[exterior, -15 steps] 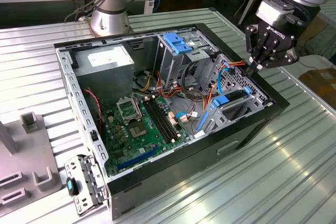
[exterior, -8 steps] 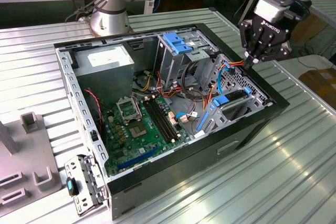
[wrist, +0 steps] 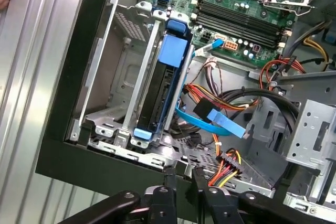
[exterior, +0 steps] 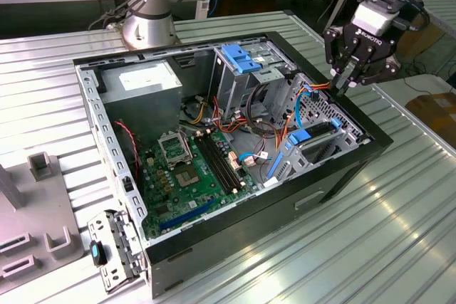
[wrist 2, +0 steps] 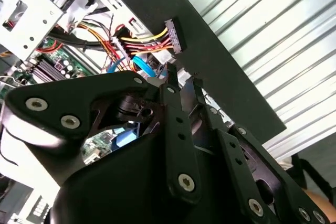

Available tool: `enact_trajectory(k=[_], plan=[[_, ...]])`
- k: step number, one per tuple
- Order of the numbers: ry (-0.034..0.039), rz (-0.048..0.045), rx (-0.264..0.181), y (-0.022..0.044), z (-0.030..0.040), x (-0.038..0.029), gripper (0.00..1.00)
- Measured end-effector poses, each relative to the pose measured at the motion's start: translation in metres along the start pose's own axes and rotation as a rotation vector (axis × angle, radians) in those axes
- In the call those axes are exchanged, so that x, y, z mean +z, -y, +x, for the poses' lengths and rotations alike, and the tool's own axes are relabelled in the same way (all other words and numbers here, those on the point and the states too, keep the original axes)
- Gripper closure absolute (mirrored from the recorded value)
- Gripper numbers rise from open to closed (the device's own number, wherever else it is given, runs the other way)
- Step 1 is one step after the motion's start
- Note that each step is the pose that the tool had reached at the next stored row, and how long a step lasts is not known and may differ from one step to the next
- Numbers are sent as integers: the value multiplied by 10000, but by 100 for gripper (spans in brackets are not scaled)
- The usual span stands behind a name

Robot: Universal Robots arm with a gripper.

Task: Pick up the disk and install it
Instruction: 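Insert the first disk wire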

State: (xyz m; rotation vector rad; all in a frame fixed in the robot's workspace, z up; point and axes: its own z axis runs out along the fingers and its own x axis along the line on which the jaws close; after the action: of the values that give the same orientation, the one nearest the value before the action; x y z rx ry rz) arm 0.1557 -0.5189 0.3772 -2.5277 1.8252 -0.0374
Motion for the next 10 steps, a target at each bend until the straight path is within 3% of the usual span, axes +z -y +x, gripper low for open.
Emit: enact_trajectory(k=[2,6,7,10], plan=[[-13,14,-204,26,-9,3,73],[-29,33,-1035,47,-55,13,73],[-55,29,-1123,62,-75,14,73],[-250,28,-1377,93,-117,17,73]])
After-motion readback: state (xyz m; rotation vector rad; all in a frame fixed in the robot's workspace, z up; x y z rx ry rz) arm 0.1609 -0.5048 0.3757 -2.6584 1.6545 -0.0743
